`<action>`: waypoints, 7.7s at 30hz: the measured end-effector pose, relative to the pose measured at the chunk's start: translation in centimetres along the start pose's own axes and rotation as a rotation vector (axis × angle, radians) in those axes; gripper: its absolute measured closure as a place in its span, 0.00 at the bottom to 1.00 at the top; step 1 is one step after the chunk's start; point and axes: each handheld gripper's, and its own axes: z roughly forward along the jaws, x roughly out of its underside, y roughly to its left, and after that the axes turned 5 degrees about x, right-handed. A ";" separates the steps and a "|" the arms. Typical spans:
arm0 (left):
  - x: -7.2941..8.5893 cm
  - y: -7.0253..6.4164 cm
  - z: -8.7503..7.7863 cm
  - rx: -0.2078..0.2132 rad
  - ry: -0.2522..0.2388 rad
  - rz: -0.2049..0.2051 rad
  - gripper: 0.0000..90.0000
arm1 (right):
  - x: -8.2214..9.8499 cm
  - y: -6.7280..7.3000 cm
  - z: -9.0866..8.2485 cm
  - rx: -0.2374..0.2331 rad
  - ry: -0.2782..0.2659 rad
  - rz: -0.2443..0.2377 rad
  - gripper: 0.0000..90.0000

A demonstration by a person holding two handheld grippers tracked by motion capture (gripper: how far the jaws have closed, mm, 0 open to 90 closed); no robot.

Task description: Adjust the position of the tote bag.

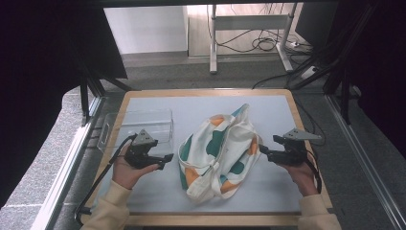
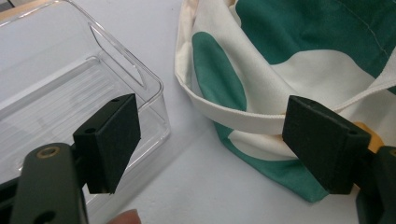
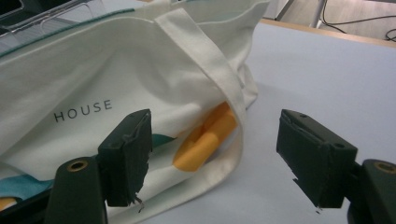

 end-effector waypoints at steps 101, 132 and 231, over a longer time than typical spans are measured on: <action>1.9 -10.0 5.1 0.350 0.134 0.103 0.81 | 0.1 -1.0 0.8 0.122 0.069 0.017 0.28; 2.2 -9.4 5.1 0.378 0.124 0.090 0.89 | -0.8 0.0 1.2 0.076 0.049 0.024 0.32; 2.5 -9.8 4.8 0.362 0.112 0.120 0.90 | -11.5 1.1 12.5 0.070 0.270 0.069 0.94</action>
